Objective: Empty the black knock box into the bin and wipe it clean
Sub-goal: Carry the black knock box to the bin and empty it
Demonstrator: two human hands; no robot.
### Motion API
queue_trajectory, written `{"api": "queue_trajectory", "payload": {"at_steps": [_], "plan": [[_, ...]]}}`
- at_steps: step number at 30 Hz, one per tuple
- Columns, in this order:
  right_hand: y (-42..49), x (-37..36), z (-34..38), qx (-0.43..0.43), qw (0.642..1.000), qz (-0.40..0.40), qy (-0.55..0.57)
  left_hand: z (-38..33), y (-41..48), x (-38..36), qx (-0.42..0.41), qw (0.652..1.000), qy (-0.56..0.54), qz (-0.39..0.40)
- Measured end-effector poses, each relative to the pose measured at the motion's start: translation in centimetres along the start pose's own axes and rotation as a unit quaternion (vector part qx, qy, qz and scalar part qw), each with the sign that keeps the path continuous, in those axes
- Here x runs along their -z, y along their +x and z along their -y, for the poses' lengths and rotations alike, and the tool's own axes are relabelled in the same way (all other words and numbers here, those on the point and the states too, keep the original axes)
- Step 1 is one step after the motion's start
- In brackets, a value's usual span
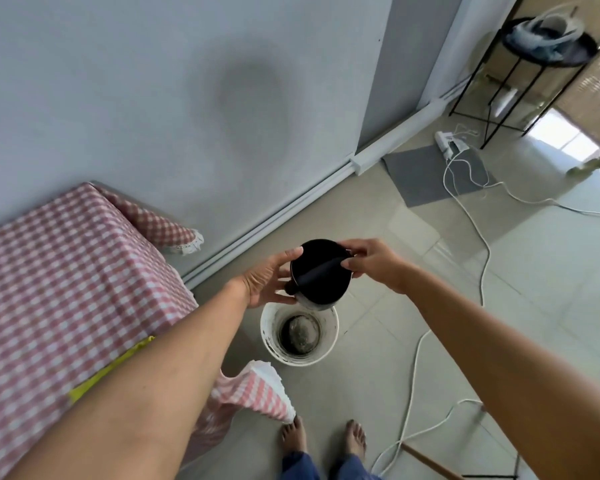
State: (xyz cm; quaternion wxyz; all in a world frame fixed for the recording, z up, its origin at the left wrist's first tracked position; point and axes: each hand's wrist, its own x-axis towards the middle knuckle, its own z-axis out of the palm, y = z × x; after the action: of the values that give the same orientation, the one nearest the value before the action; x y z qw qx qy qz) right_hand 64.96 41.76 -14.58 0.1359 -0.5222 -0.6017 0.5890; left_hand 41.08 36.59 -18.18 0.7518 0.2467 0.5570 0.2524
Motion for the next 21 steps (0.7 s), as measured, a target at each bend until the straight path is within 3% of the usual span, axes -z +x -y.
{"api": "queue_trajectory", "payload": {"at_steps": [7, 14, 21], "plan": [[2.9, -0.2, -3.0, -0.015, 0.996, -0.046, 0.07, 2.2, 2.6, -0.5, -0.063, 0.997, -0.033, -0.029], [5.6, -2.8, -10.4, -0.086, 0.987, 0.015, 0.138, 7.3, 6.7, -0.4, -0.075, 0.982, -0.149, -0.089], [10.1, -6.4, -17.1, -0.117, 0.984, 0.026, 0.129, 13.1, 11.1, 0.8, -0.051, 0.977, -0.17, -0.116]]}}
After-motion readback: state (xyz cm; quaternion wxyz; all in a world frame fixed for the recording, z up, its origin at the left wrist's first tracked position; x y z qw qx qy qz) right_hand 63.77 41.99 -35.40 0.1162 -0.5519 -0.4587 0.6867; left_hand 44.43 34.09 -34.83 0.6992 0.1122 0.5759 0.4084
